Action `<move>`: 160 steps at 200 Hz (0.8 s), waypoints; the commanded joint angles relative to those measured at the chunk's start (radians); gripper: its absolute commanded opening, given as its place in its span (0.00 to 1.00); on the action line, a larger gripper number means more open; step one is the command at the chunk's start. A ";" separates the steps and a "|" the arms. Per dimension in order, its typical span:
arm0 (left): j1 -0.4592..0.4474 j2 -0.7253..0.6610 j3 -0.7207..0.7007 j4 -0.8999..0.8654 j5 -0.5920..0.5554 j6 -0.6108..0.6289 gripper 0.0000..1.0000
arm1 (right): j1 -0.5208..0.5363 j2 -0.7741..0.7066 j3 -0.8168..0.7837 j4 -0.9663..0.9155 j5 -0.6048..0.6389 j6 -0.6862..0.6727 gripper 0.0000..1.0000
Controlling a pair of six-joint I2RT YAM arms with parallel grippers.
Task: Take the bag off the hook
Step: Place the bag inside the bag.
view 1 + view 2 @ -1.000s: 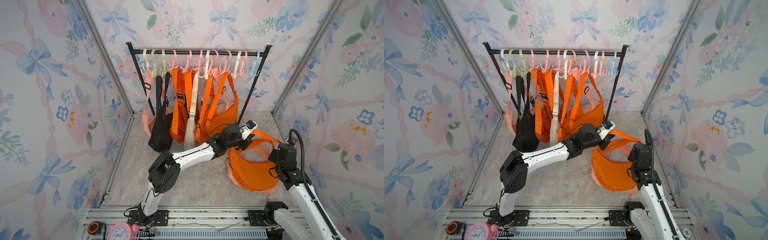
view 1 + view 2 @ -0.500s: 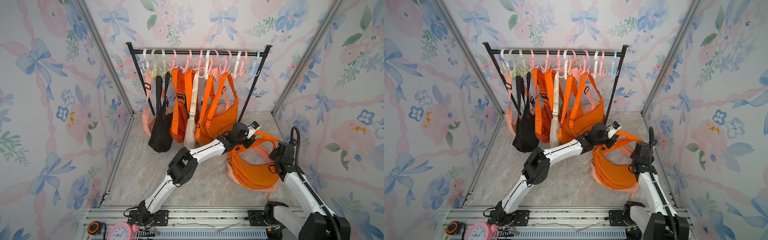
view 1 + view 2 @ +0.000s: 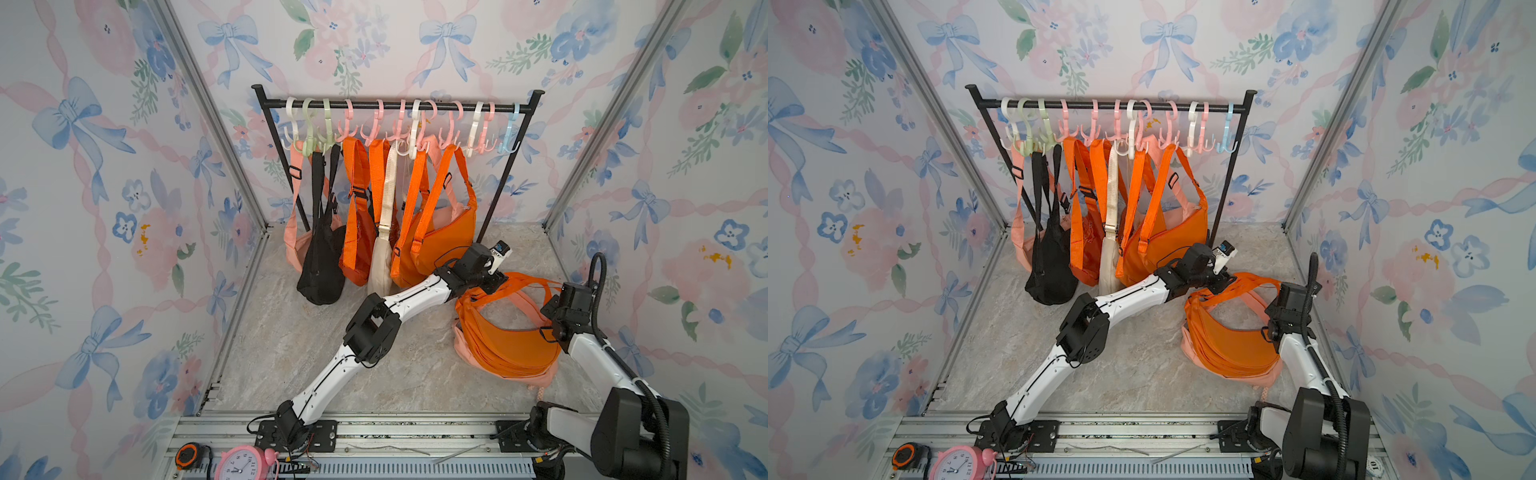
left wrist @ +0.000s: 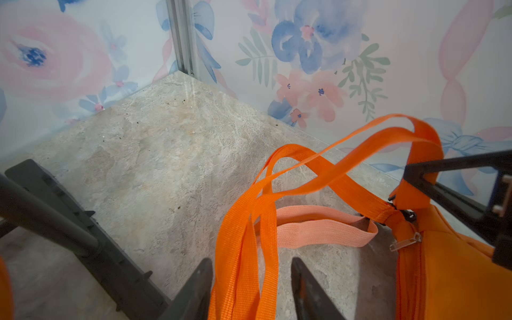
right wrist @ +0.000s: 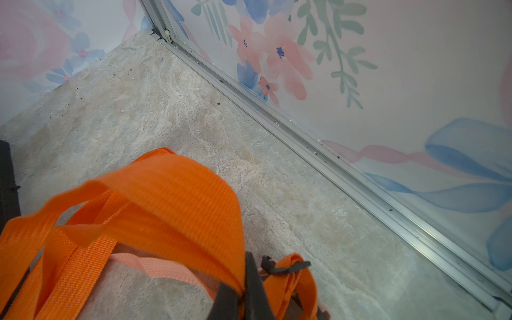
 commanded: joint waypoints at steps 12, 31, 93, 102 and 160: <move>0.001 -0.006 0.012 -0.017 0.060 -0.022 0.53 | -0.037 0.036 0.017 0.019 -0.069 0.023 0.35; 0.000 -0.031 -0.009 -0.017 0.069 -0.033 0.55 | -0.052 0.043 0.020 0.016 -0.095 0.026 0.65; -0.013 -0.203 -0.185 0.085 0.067 -0.046 0.58 | -0.057 -0.021 0.032 -0.015 -0.116 0.029 0.88; -0.014 -0.239 -0.230 0.113 0.060 -0.046 0.58 | -0.055 -0.038 0.036 -0.022 -0.127 0.032 0.89; -0.017 -0.535 -0.568 0.281 -0.040 -0.036 0.58 | 0.119 -0.184 0.035 0.009 -0.100 -0.012 0.91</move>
